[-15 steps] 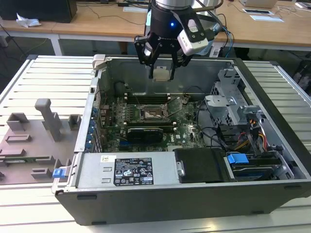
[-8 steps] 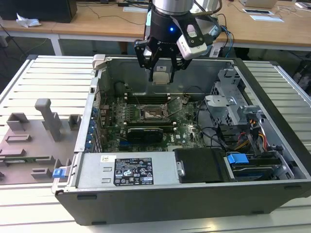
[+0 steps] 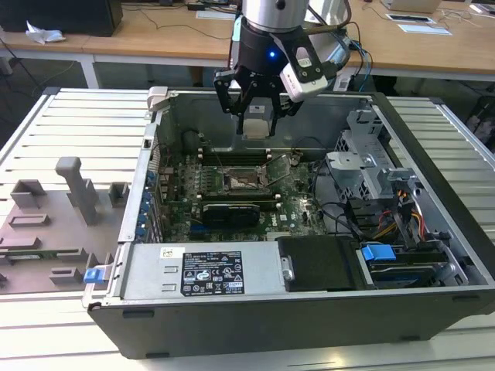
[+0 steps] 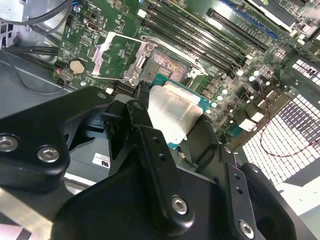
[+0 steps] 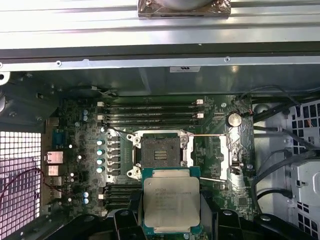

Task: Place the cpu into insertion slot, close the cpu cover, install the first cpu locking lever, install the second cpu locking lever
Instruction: 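Place the cpu into insertion slot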

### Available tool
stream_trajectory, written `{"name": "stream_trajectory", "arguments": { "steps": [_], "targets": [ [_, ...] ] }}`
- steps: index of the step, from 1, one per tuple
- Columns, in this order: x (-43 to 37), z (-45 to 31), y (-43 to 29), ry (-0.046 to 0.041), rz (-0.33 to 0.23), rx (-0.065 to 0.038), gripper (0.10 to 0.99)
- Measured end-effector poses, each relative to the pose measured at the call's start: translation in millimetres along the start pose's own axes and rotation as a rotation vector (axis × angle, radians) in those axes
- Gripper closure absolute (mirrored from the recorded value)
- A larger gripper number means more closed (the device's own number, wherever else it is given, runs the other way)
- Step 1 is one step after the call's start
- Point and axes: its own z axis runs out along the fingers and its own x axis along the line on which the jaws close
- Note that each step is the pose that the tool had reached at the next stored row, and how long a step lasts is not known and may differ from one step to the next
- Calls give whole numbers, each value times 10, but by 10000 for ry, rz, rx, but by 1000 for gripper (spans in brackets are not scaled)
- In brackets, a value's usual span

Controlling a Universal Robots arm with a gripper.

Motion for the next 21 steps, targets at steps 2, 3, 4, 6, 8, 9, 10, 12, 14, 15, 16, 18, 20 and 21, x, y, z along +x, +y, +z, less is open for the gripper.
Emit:
{"name": "stream_trajectory", "arguments": {
  "steps": [2, 3, 4, 6, 8, 9, 10, 12, 14, 15, 16, 18, 20, 21],
  "targets": [
    [-1, 26, -2, 0, 0, 0, 541],
    [-1, 42, -4, 0, 0, 0, 541],
    [-1, 55, -5, 0, 0, -1, 541],
    [-1, 73, -6, 0, 0, 0, 541],
    [-2, 99, -9, -1, 0, 0, 541],
    [-2, 107, -9, 0, 0, -1, 541],
    [-2, 117, -10, -1, 0, 0, 541],
    [-3, 143, -13, 0, 0, -1, 541],
    [-3, 157, -14, 0, 0, 0, 541],
    [-3, 166, -15, 0, 0, -1, 541],
    [-3, 172, -15, 0, 0, 0, 541],
    [-4, 198, -18, 0, 0, -1, 541],
    [-5, 228, -20, 0, 0, -1, 541],
    [-5, 235, -21, 0, 0, -1, 541]
  ]
}}
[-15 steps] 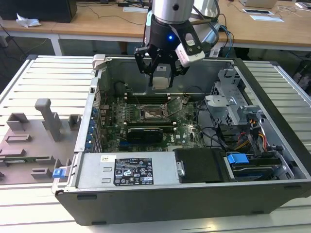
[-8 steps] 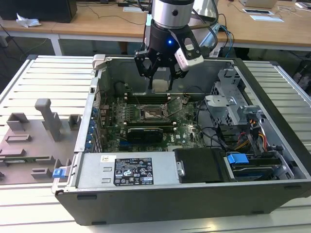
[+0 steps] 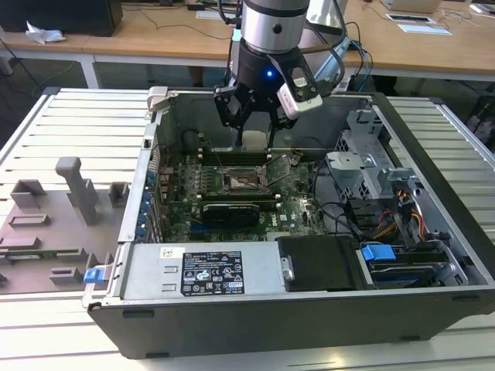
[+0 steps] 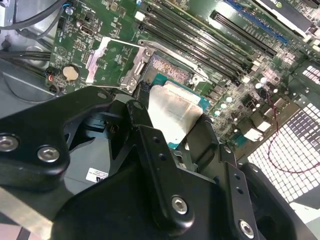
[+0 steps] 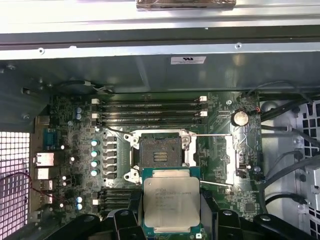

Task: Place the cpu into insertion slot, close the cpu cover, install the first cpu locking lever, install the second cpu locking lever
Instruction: 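Place the cpu into insertion slot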

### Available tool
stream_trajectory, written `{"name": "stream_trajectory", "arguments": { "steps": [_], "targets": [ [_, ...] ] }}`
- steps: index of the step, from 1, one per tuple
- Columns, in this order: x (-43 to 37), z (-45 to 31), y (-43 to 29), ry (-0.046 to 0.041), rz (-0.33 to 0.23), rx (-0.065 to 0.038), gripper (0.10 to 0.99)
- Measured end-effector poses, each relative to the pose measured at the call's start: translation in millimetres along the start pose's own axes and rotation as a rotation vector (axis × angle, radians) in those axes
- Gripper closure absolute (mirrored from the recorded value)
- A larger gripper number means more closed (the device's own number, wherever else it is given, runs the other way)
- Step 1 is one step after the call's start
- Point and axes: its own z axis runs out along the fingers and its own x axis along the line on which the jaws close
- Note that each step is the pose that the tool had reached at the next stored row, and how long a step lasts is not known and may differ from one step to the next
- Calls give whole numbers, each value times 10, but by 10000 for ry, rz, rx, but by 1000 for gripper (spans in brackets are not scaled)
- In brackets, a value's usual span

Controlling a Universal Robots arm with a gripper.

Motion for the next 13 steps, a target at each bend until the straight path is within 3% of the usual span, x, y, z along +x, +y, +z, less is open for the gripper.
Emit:
{"name": "stream_trajectory", "arguments": {
  "steps": [13],
  "targets": [
    [-3, 140, -13, 0, 0, 1, 541]
  ]
}}
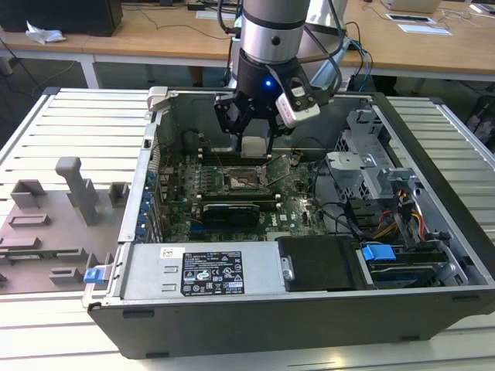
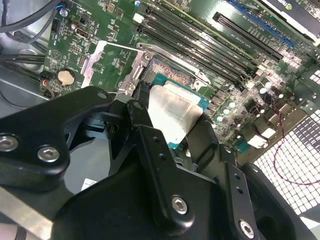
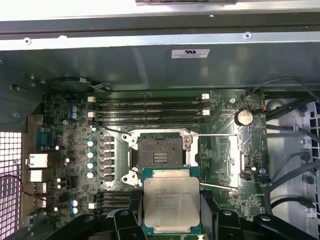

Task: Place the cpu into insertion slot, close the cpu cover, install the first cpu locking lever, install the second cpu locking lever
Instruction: 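Place the cpu into insertion slot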

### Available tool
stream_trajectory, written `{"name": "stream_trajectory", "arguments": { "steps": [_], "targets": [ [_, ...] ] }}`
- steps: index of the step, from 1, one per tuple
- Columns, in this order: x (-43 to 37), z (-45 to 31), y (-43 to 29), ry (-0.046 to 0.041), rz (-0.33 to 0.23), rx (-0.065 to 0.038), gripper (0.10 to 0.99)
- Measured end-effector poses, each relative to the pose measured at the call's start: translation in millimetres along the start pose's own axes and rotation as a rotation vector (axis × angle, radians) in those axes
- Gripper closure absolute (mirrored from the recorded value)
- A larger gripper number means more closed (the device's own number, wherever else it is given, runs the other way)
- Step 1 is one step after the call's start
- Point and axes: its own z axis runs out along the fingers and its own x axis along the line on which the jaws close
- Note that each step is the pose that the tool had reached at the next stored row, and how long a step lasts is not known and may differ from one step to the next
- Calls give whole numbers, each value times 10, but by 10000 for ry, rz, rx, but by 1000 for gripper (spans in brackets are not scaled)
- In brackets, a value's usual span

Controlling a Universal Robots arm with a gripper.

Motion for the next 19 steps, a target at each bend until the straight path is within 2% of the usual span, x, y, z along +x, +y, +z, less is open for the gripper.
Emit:
{"name": "stream_trajectory", "arguments": {
  "steps": [19],
  "targets": [
    [-4, 207, -18, 0, 0, 0, 541]
  ]
}}
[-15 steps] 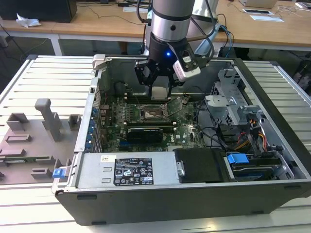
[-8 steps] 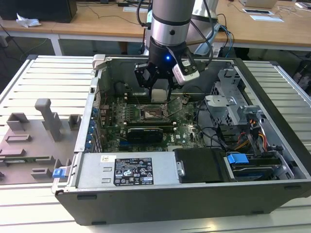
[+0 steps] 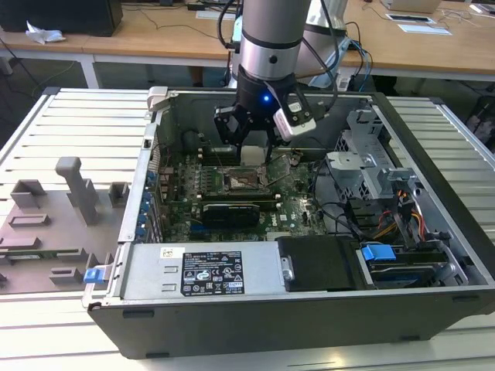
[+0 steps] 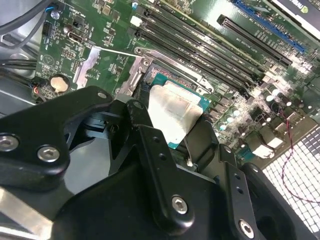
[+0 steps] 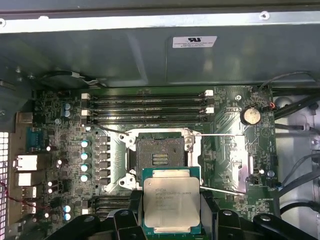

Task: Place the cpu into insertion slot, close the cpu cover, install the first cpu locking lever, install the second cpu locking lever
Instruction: 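Place the cpu into insertion slot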

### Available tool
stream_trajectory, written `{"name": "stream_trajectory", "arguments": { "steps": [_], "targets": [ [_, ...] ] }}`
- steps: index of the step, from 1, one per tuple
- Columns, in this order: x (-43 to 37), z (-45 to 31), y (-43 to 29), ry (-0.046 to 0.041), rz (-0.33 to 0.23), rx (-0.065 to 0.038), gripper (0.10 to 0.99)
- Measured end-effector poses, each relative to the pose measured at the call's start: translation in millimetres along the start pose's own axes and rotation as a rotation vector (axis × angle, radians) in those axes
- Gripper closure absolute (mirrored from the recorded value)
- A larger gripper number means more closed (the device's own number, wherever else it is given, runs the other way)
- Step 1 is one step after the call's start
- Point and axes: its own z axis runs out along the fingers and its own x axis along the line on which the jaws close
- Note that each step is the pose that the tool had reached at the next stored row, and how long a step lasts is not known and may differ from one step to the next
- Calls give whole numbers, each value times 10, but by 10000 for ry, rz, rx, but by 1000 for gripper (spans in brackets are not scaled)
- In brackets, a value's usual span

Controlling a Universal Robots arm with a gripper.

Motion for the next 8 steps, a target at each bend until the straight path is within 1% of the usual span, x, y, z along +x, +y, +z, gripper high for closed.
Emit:
{"name": "stream_trajectory", "arguments": {
  "steps": [8],
  "targets": [
    [-2, 105, -9, 0, 0, 1, 541]
  ]
}}
